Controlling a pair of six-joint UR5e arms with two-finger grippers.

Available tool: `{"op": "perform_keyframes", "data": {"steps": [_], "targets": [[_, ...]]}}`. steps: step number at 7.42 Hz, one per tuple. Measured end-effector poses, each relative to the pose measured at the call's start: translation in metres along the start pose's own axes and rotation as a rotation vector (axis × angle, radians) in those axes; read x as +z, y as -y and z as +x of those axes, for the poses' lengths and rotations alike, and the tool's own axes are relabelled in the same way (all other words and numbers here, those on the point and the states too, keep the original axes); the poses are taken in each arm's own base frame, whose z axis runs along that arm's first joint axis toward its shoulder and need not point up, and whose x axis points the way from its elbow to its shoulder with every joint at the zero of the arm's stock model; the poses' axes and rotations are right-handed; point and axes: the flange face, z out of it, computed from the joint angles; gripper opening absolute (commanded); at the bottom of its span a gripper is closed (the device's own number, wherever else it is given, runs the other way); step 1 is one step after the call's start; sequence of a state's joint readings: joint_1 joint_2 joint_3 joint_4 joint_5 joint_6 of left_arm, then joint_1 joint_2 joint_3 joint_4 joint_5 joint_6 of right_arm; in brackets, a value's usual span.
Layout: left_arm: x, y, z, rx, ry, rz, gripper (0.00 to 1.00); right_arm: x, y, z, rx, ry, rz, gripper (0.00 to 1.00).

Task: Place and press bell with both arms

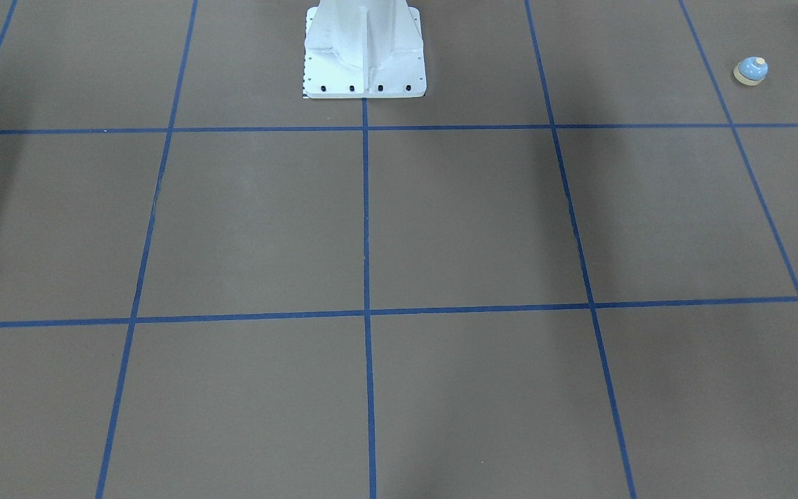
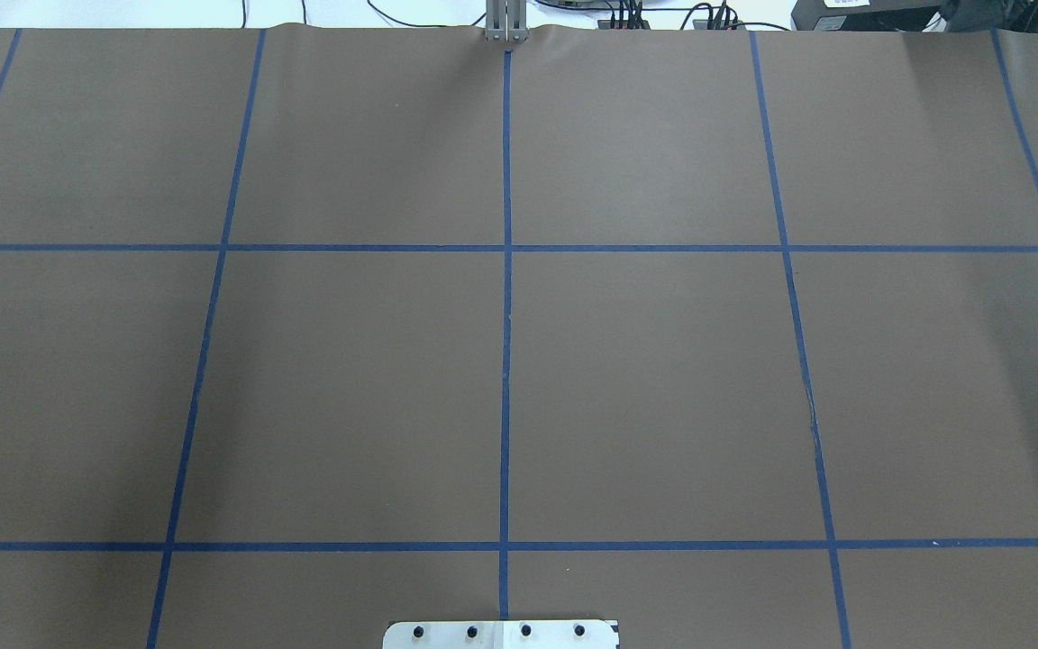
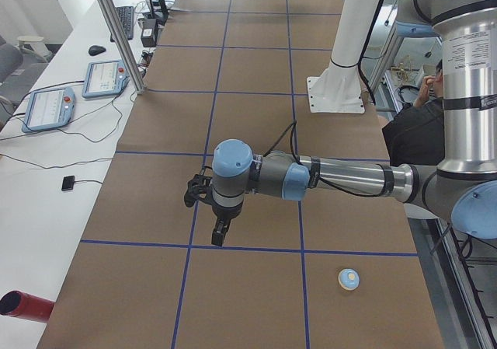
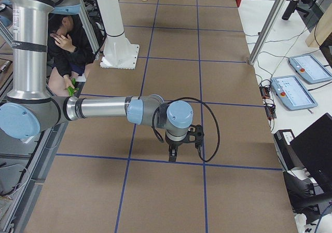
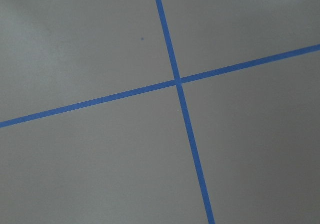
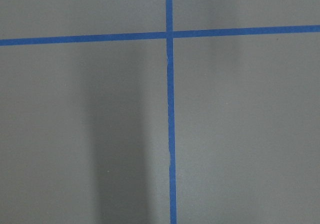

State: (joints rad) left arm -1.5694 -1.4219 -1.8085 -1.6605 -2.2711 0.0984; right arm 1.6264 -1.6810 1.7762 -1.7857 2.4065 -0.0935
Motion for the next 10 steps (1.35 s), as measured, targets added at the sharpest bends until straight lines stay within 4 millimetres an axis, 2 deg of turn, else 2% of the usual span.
{"op": "perform_keyframes", "data": {"steps": [2, 4, 6, 8, 10], "targets": [[-0.006, 0.003, 0.004, 0.007, 0.004, 0.011, 1.0, -0.001, 0.001, -0.001, -0.001, 0.002, 0.002, 1.0], [-0.025, 0.013, 0.019, 0.04, 0.037, 0.043, 1.0, -0.001, 0.002, -0.001, -0.001, 0.002, 0.002, 1.0], [-0.061, 0.021, 0.053, 0.062, 0.127, 0.027, 1.0, -0.002, 0.003, -0.002, -0.003, 0.002, 0.003, 1.0], [-0.093, 0.018, 0.091, 0.059, 0.193, -0.013, 1.0, -0.003, 0.003, -0.003, -0.005, 0.002, 0.006, 1.0], [-0.109, 0.013, 0.13, -0.064, 0.207, -0.02, 1.0, -0.004, 0.003, -0.004, -0.008, 0.002, 0.008, 1.0]]}}
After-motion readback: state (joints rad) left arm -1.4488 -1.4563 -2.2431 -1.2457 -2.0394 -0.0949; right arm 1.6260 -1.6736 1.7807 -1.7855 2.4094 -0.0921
